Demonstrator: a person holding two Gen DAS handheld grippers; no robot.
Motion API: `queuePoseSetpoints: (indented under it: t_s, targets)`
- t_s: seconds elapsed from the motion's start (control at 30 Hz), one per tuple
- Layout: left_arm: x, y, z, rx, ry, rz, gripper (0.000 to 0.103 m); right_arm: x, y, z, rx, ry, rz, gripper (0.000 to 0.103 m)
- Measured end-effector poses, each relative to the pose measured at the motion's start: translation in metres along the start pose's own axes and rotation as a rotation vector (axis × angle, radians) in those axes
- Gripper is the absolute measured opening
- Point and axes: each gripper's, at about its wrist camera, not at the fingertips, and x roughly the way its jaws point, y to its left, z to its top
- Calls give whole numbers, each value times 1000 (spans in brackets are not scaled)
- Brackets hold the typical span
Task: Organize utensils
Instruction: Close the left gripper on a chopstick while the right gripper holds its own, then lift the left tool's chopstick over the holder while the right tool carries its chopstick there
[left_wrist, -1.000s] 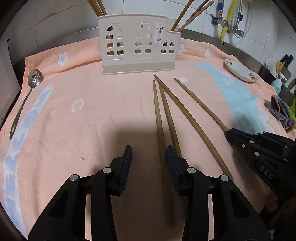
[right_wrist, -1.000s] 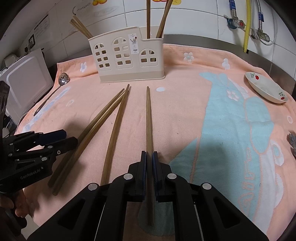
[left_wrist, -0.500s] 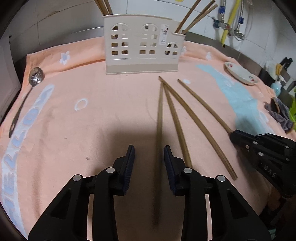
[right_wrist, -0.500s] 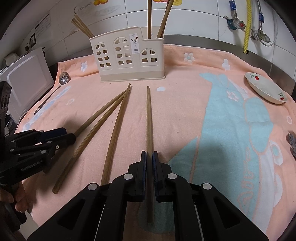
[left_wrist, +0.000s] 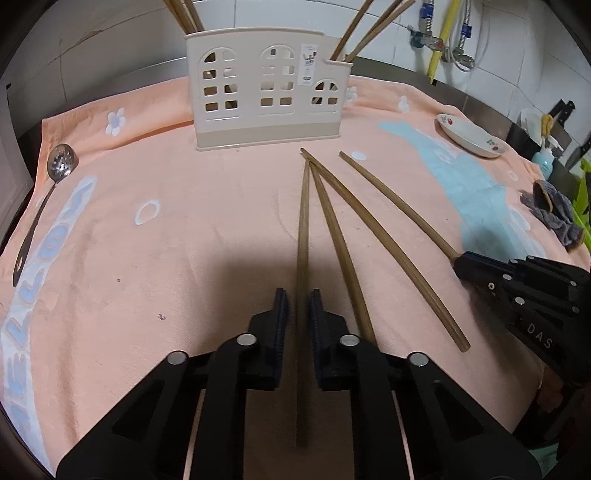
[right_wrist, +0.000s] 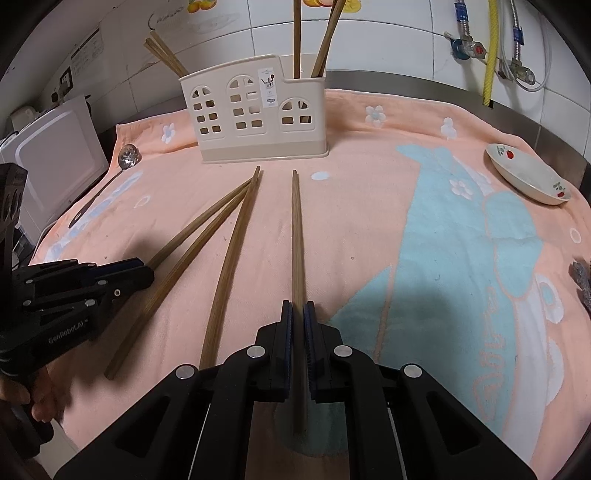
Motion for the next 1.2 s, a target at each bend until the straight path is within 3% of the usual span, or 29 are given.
queuePoseSetpoints:
  t_s: [0.23,0.43,0.73,1.2]
  targets:
    - [-9,2,5,25,-4,-12,7,-15,-1,7,-10,-38,-6,6]
    - [-33,7,22,23,-75,-48,6,-43,4,30,-43,-123,-4,6]
    - [-56,18,53,-3,-163,-104,6,-74,16,81,-107,-233,29,6]
    - [-81,21,117,91,-251,-81,5,-95,23,172,-183,-256,77,6]
